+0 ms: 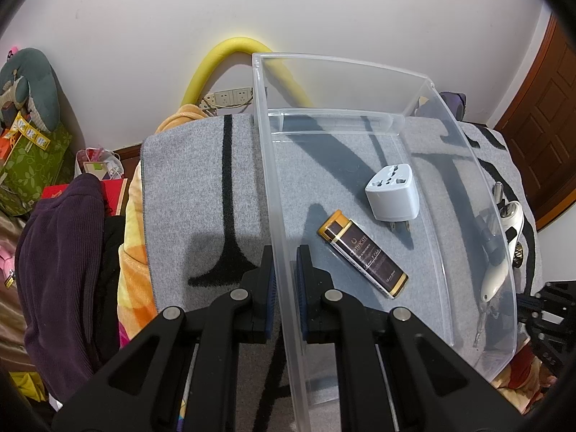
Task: Organize rigid objects
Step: 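Move the right gripper back over the white flashlight and keys, then grasp the white-and-silver flashlight with the right gripper and lift it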
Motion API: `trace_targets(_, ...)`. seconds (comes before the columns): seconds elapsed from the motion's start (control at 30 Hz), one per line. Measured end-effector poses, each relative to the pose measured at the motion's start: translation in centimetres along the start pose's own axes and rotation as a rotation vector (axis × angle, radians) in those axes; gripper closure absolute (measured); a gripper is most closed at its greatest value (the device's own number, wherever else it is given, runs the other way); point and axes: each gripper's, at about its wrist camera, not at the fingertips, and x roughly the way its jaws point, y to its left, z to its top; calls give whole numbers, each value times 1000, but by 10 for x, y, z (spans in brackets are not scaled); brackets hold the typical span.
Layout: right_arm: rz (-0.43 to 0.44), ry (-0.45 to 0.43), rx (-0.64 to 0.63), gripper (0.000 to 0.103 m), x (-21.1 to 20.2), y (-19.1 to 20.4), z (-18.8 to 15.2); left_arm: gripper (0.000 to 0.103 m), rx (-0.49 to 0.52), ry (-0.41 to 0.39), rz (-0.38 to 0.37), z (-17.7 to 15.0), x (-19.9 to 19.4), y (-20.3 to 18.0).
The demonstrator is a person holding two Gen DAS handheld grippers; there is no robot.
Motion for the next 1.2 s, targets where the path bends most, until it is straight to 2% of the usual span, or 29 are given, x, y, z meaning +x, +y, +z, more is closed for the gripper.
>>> trace_targets(0.2,-17,-94,-50,101,-38,12,6,93,-1,0,0,0,0,0)
trace_targets(0.33,-26,-84,-34,100,-46,8,9,93,-1,0,0,1,0,0)
trace_targets(0.37,-48,-61,-25,95,-42,5,8,93,-1,0,-1,0,0,0)
trace_targets(0.43,-81,-43,-13,75,-35,-2,5,93,-1,0,-1,0,0,0)
trace_targets(0.47,-81,-44,3,57,-33,-6,2,93,0,-1,-1,0,0,0)
trace_targets(0.5,-71,-43,19,53,-31,-10,1,93,1,-1,0,0,0,-1)
trace_targets(0.6,-56,-24,39,53,-24,-15,-2,93,2,0,1,1,0,-1)
trace_targets(0.73,-90,-11,49,53,-17,-19,0,93,3,-1,0,1,1,-1)
trace_targets(0.93,-9,-10,217,52,-11,-57,19,93,0,-2,-4,2,1,0)
trace_targets(1.13,-35,1,230,50,8,-53,38,93,-1,-4,-6,1,1,0)
trace_targets(1.2,-4,1,261,50,15,-55,38,93,-1,-4,-6,2,2,1)
